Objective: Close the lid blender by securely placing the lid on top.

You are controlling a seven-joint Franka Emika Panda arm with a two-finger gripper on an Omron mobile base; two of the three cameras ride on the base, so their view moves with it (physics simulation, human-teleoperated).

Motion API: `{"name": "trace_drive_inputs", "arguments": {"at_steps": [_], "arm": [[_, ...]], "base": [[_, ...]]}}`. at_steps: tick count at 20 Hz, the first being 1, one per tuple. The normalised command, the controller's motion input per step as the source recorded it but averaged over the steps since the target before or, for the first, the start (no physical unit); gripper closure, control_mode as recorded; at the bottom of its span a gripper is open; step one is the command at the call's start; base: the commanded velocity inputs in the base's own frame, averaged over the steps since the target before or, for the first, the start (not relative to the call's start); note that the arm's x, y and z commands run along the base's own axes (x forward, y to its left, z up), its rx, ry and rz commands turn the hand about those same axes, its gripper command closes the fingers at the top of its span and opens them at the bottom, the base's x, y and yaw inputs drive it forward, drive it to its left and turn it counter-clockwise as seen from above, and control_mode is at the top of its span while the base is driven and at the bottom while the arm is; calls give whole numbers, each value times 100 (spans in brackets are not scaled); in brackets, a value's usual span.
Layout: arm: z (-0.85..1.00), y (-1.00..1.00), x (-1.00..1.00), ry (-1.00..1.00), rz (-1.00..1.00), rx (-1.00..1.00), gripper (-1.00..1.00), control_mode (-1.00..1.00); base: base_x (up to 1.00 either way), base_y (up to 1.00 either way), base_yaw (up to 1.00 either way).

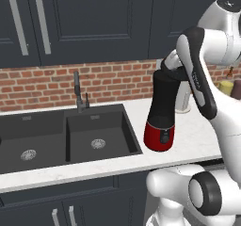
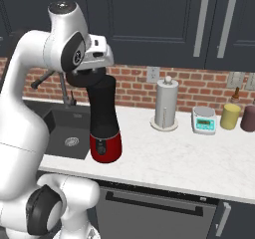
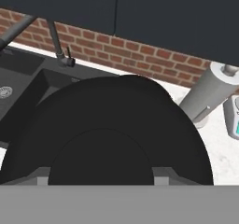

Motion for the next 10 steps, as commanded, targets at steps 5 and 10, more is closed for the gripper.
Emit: {"name": "trace_drive_inputs", "arguments": {"at_steps": [5, 10], "arm": [[-5, 1, 31, 0, 0, 0, 100, -100], [-11, 0, 29, 0, 0, 0, 100, -100]], "base": [[0, 0, 0], [0, 0, 0]]}}
